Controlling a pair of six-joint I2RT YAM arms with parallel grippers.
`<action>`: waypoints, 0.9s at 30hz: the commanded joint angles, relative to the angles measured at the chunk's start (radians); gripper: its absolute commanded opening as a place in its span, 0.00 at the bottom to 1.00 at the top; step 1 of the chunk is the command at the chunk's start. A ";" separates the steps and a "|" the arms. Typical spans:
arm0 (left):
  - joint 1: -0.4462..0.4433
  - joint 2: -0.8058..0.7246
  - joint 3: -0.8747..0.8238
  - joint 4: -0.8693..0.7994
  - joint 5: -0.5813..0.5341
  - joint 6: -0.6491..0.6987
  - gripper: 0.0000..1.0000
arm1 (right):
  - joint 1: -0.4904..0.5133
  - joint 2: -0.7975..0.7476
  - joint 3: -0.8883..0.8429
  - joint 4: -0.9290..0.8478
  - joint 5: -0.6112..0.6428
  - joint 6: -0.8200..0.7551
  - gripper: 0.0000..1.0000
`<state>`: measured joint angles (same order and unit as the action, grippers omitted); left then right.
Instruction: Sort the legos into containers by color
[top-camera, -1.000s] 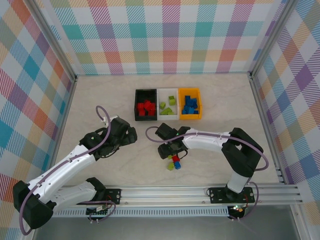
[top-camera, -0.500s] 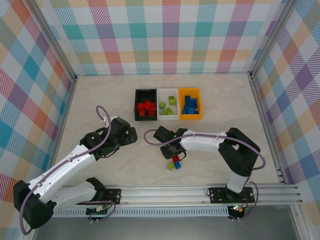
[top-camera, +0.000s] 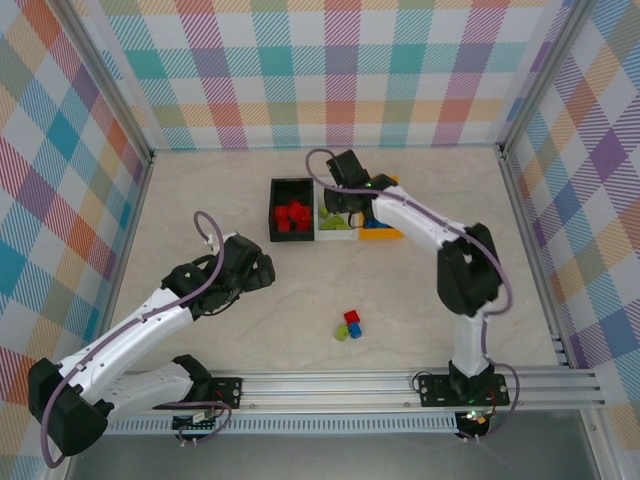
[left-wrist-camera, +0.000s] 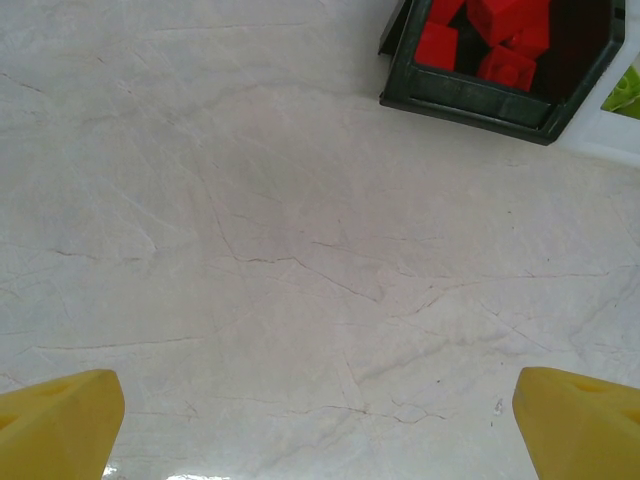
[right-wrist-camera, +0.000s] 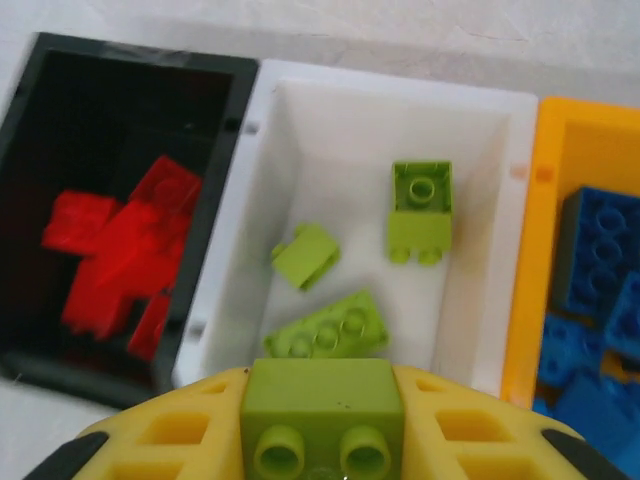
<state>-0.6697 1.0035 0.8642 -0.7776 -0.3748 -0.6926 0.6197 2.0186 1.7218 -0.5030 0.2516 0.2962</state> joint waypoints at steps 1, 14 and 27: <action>0.010 -0.020 -0.014 -0.021 -0.002 -0.017 1.00 | -0.009 0.127 0.148 -0.088 -0.012 -0.030 0.39; 0.012 -0.013 0.020 -0.017 -0.006 0.002 1.00 | 0.066 -0.206 -0.194 -0.055 -0.041 -0.007 0.75; 0.027 -0.023 -0.003 0.001 -0.024 0.016 1.00 | 0.421 -0.676 -0.837 -0.322 -0.078 0.254 0.62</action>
<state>-0.6525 0.9928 0.8646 -0.7822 -0.3817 -0.6872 0.9909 1.3647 0.9295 -0.7219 0.1898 0.4461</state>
